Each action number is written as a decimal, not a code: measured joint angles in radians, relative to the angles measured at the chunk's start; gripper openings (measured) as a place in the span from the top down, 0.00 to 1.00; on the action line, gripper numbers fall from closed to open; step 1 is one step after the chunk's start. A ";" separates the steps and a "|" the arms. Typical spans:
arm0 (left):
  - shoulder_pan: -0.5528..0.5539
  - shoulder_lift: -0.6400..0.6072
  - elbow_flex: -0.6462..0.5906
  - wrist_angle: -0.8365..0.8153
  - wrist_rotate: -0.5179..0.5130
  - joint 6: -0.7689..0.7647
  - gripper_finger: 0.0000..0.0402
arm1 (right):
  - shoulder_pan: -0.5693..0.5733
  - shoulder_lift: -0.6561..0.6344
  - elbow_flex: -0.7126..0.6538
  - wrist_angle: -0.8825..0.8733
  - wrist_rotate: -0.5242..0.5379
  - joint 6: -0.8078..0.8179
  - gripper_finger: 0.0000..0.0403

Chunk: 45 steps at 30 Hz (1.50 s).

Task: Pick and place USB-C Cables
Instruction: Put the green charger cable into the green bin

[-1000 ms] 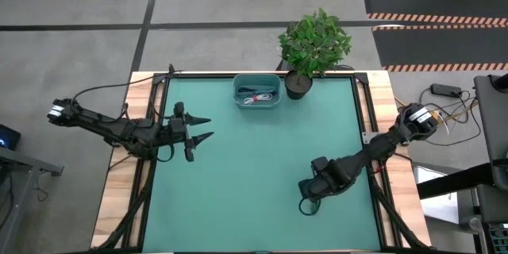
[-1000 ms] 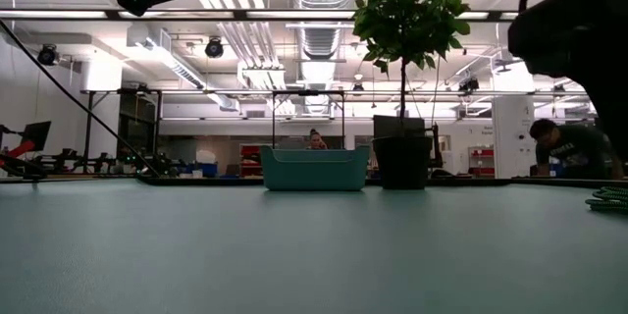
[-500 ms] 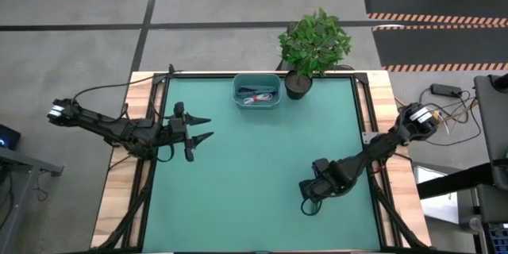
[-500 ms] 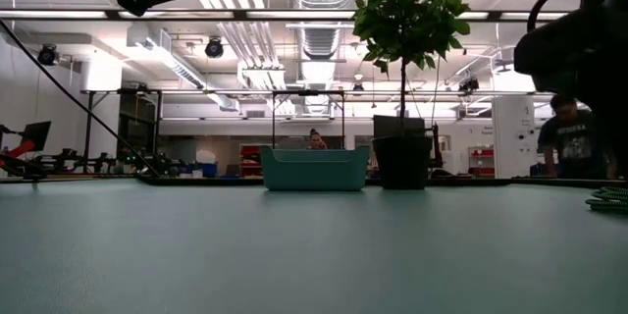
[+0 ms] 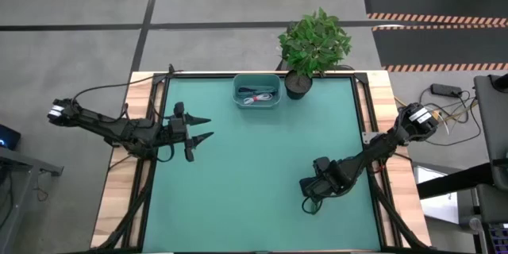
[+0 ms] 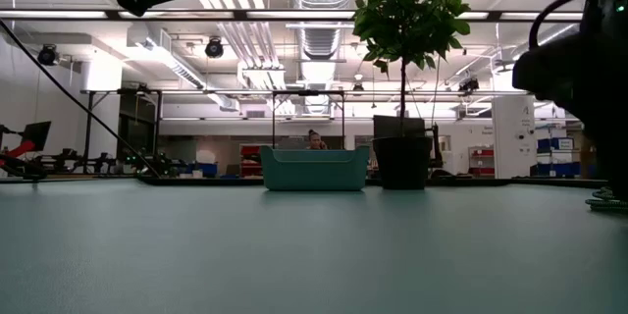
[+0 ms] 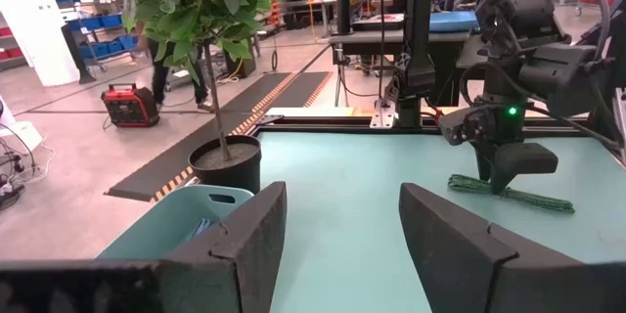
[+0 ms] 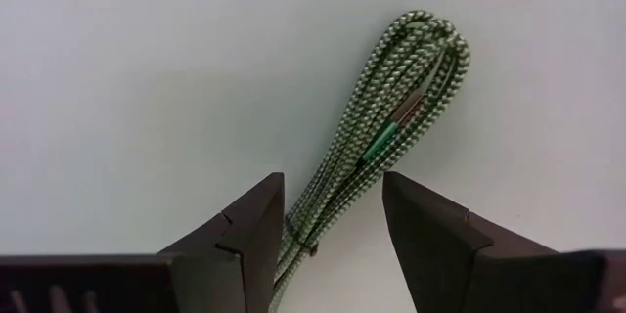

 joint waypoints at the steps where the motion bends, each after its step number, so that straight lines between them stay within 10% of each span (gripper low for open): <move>1: 0.000 0.000 0.000 0.000 0.000 0.000 0.54 | 0.000 0.000 -0.008 0.009 0.000 0.003 0.59; 45: 0.000 0.000 0.000 0.000 0.000 0.000 0.54 | 0.000 0.000 -0.059 0.121 0.002 0.007 0.88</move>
